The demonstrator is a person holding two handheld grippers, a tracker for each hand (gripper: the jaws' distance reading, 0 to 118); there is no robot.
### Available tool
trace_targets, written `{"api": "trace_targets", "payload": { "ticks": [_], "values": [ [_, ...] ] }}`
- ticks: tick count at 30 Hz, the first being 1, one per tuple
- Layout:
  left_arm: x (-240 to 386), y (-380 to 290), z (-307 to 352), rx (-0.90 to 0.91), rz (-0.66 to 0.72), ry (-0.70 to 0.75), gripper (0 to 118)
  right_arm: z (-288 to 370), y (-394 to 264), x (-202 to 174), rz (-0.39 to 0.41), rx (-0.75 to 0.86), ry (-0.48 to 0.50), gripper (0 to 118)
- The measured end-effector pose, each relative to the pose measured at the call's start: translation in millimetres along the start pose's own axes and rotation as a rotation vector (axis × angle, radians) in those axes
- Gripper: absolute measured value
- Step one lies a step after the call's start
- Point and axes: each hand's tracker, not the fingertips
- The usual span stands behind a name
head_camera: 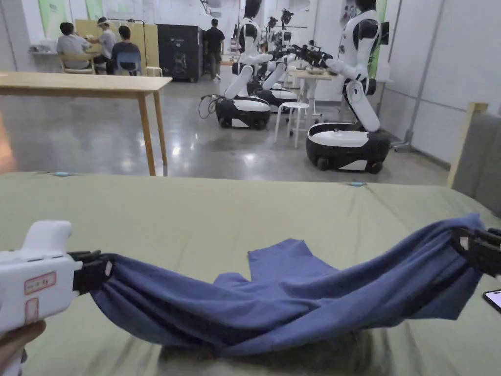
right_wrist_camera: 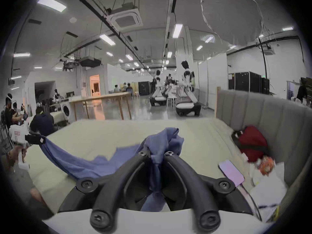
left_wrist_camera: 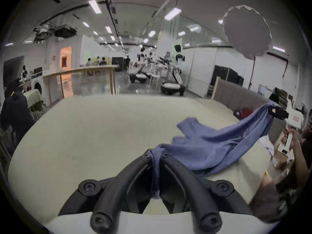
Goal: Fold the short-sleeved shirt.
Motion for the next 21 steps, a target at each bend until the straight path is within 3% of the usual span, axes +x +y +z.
{"api": "trace_targets", "payload": {
  "ticks": [3, 6, 11, 14, 16, 17, 18, 19, 20, 21],
  "values": [
    [-1.2, -53.9, 16.8, -0.097, 0.014, -0.023, 2, 31.6, -47.7, 7.7, 0.009, -0.161, 0.026, 11],
    [-7.3, -89.3, 23.4, -0.166, 0.042, -0.017, 2, 44.3, -88.8, 6.9, 0.125, -0.313, -0.028, 11],
    [-16.8, -120.2, 5.6, -0.3, 0.047, 0.034, 2, 14.8, -142.9, 26.5, 0.194, -0.595, -0.077, 12],
    [-25.8, -129.5, -14.4, -0.349, 0.024, 0.038, 2, -2.3, -156.2, 31.7, 0.282, -0.626, -0.113, 12],
    [-26.6, -129.8, -19.1, -0.364, 0.003, 0.039, 5, -6.2, -156.5, 40.0, 0.202, -0.62, -0.087, 16],
    [-28.6, -130.7, -18.1, -0.356, 0.003, 0.039, 10, -6.7, -155.0, 44.4, 0.161, -0.6, -0.082, 27],
    [-29.8, -130.0, -16.6, -0.349, 0.003, 0.04, 40, -6.0, -153.1, 48.1, 0.138, -0.59, -0.071, 70],
    [-33.2, -127.3, -15.2, -0.332, 0.027, 0.032, 83, 1.8, -149.2, 49.3, 0.115, -0.563, -0.066, 107],
    [-36.2, -126.3, -14.8, -0.327, 0.06, 0.036, 118, 3.6, -147.4, 52.8, 0.1, -0.552, -0.06, 118],
    [-37.9, -128.5, -13.7, -0.326, 0.092, 0.035, 115, 6.4, -145.9, 54.8, 0.087, -0.545, -0.071, 115]
  ]
}}
